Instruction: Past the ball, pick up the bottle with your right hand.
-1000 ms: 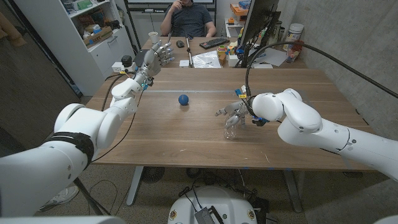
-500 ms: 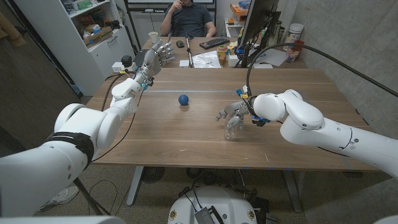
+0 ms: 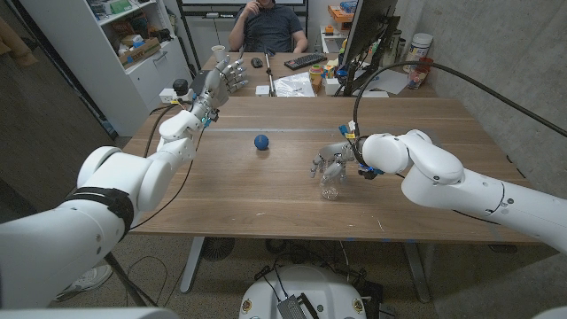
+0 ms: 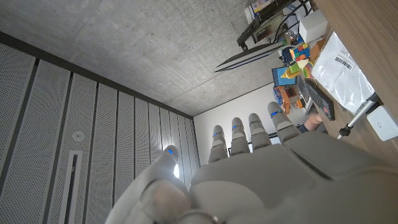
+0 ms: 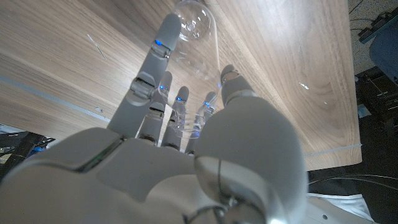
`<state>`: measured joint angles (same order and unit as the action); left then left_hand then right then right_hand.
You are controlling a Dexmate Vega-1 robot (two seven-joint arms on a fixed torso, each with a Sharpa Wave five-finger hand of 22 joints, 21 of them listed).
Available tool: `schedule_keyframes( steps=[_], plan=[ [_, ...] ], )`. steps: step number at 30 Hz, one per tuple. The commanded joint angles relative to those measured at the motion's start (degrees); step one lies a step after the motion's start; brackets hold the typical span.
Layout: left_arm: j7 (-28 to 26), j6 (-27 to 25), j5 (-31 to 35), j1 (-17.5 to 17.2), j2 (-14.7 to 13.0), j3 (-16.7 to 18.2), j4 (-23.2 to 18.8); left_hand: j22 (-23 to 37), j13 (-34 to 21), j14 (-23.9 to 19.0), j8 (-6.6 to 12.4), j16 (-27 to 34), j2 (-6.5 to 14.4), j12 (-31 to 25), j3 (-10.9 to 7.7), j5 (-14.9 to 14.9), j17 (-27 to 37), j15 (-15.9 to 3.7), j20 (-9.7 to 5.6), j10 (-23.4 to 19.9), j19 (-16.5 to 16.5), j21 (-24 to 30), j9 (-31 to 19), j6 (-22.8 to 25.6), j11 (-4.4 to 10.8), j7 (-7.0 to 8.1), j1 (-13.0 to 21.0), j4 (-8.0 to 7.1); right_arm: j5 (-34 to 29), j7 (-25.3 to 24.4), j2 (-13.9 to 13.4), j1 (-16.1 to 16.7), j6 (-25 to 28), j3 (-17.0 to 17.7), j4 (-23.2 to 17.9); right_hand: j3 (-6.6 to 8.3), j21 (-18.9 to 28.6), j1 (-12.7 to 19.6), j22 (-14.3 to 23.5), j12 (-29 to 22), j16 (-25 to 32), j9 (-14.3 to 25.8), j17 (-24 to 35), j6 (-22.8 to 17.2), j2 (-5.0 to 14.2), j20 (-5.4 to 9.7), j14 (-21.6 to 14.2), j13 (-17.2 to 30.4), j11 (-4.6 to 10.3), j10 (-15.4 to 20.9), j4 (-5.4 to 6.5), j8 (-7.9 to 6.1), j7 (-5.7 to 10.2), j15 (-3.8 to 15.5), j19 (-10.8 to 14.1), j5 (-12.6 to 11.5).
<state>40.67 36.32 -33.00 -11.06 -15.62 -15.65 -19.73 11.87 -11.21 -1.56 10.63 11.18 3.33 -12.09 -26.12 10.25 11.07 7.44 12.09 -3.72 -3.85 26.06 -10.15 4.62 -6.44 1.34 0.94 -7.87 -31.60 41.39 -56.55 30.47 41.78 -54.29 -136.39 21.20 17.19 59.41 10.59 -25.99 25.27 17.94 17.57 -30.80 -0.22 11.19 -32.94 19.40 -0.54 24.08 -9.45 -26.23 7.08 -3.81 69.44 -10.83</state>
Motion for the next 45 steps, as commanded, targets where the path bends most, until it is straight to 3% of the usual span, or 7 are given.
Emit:
schedule_keyframes(
  steps=[1, 5, 12, 26, 45],
  plan=[
    [-1.7, -2.1, 0.9, 0.9, -0.1, -0.5, 0.1, 0.1, 0.0, 0.5, 0.13, 0.0, -0.6, 0.2, 0.29, 0.5, 0.2, 0.01, 0.16, 0.2, -0.2, -0.1, -0.1, 0.4, -0.15, 0.18, 0.0, 0.08, 1.7, -3.6, 0.0, -0.8, -0.5, -0.2, 0.8, -0.48, 0.5, 11.2, 0.5, -1.9, 2.0, 0.9, 8.6, -2.3, 8.58, 1.15, -11.2, 1.4, -0.07, 1.8, -0.22, -1.35, -1.26, 16.31, -0.5, -0.3],
    [-2.6, -2.6, 1.3, 1.1, -0.1, -0.5, 0.1, 0.1, 0.0, 0.5, 0.13, 0.0, -0.6, 0.1, 0.35, 0.5, 0.2, -0.07, 0.15, 0.1, -0.2, -0.2, -0.1, 0.4, -0.18, 0.17, -0.1, 0.04, 1.9, -4.1, 0.0, -1.1, -0.5, -0.2, 1.0, -1.27, 1.2, 14.1, 0.9, -4.2, 3.9, 2.1, 11.8, -3.7, 8.28, 1.13, -14.4, 3.3, -0.20, 3.3, -0.28, -2.48, -2.63, 16.27, -0.8, -0.4],
    [-3.1, -2.7, 1.8, 1.4, 0.0, -0.5, 0.1, 0.1, 0.0, 0.6, 0.12, 0.0, -0.6, 0.1, 0.43, 0.5, 0.2, -0.01, 0.15, 0.2, -0.3, -0.2, -0.1, 0.5, -0.21, 0.19, -0.1, -0.01, 1.8, -4.8, -0.5, -1.7, -0.5, 0.2, 0.9, -2.16, 1.8, 16.4, 1.2, -6.8, 5.8, 3.2, 15.3, -4.4, 8.29, 1.18, -17.4, 5.5, -0.70, 4.4, -0.10, -3.20, -3.13, 16.50, -1.1, -0.8],
    [-2.8, -2.2, 2.4, 2.0, 0.3, -0.8, 0.1, 0.1, 0.0, 0.6, 0.09, 0.1, -0.6, 0.2, 0.61, 0.6, 0.2, -0.02, 0.14, 0.2, -0.4, -0.3, -0.1, 0.4, -0.03, 0.16, -0.1, -0.11, 0.3, -4.7, -1.4, -2.7, 0.3, 1.1, 0.0, -2.40, 2.7, 17.8, 1.5, -8.4, 5.7, 4.2, 17.1, -5.3, 8.73, 1.17, -17.9, 7.3, -0.78, 4.6, 0.23, -4.01, -3.56, 16.25, -0.8, -1.1],
    [-4.6, -2.7, 3.0, 2.9, 0.2, -1.1, 0.1, 0.1, 0.0, 0.8, 0.06, 0.1, -0.6, 0.2, 0.81, 0.6, 0.2, 0.15, 0.13, 0.4, -0.4, -0.4, -0.1, 0.4, -0.13, 0.11, -0.1, -0.21, -1.7, -4.0, -3.3, -4.5, 1.4, 5.2, -2.3, -2.66, 3.7, 18.4, 1.6, -10.4, 5.1, 5.3, 18.6, -5.7, 9.18, 1.22, -18.8, 9.1, -0.72, 5.4, 0.76, -4.76, -4.45, 16.24, -0.4, -1.5]
  ],
)
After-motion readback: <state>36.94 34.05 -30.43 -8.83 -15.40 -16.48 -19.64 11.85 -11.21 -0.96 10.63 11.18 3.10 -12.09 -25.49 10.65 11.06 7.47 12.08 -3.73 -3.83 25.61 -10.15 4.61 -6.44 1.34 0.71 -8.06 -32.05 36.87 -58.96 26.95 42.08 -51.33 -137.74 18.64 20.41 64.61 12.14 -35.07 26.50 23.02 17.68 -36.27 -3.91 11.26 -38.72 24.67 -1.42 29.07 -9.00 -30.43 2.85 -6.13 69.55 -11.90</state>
